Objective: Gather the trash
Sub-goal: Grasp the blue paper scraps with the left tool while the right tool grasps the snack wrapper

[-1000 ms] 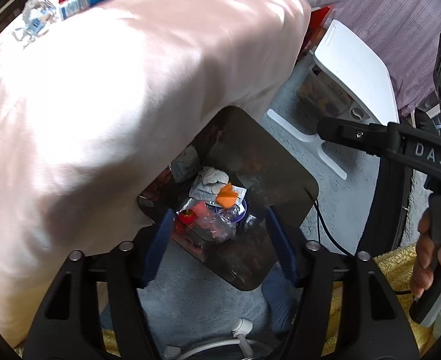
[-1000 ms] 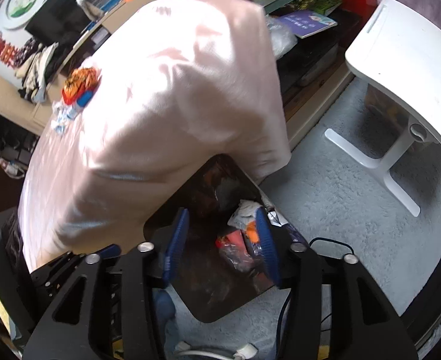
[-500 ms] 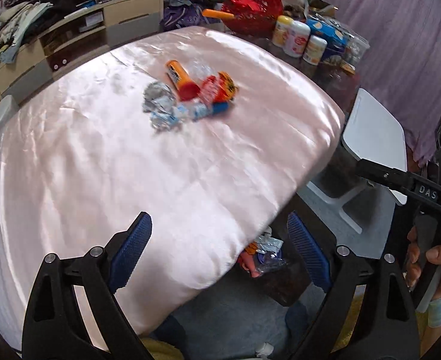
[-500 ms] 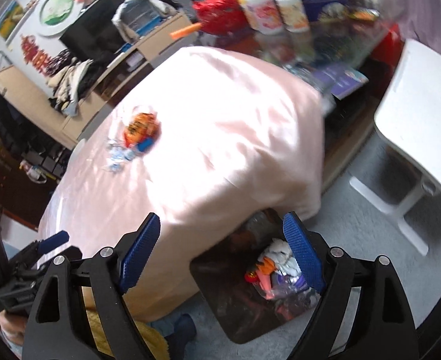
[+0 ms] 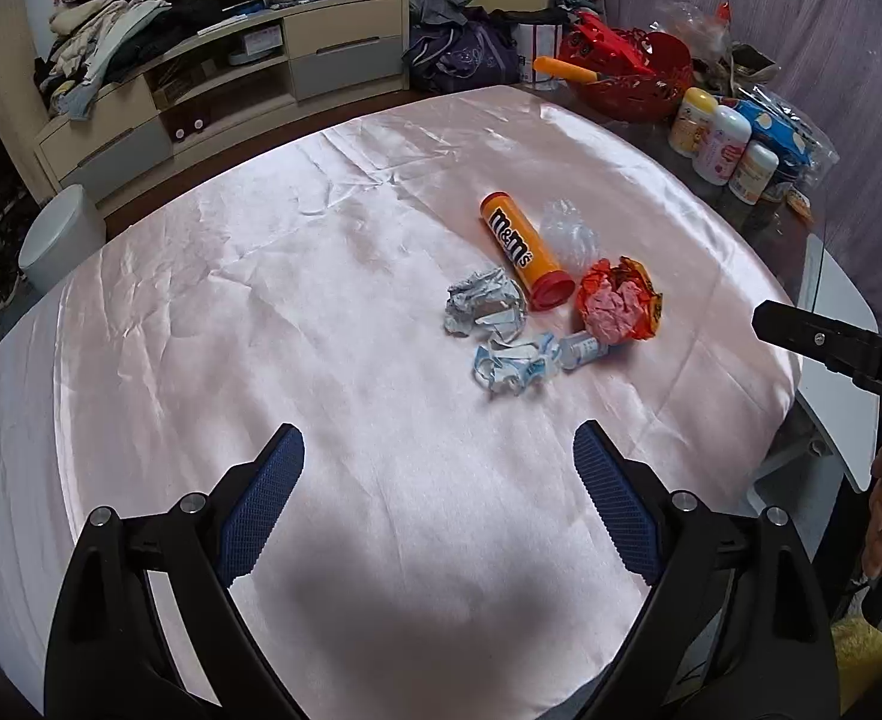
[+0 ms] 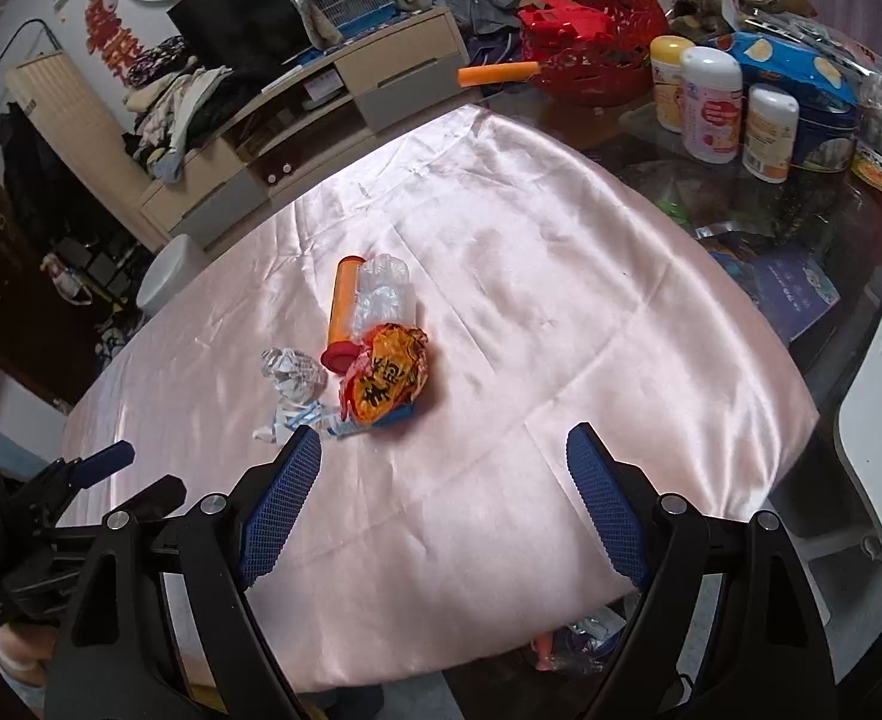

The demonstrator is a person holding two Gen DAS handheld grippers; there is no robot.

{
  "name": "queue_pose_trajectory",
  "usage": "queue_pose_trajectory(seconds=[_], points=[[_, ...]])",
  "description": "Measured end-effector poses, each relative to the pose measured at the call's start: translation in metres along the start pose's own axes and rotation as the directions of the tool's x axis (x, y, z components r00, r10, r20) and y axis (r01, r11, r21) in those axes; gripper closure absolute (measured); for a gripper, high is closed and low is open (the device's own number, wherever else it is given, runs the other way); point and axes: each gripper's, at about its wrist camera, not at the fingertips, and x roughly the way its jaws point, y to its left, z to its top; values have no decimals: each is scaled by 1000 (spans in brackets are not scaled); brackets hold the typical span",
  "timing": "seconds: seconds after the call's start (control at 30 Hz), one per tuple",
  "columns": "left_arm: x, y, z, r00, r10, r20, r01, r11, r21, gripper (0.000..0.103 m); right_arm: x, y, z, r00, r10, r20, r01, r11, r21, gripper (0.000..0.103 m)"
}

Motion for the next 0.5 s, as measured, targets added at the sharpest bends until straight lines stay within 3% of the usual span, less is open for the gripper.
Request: queue_pose_trajectory(seconds=[0.13,0.33,0.5], points=[[20,-7,8,1000,-26,-15,26,1000,12,23,22,6,15,1000,10,-26,-10,1000,3,20],[48,-14,15,998,-37,-59,38,999,9,35,53,13,27,997,39,-71,-39,999,10,31],[63,-16,20,995,-53,-84,53,999,0,36,71,17,26,993,55,-101,-55,998,9,33]])
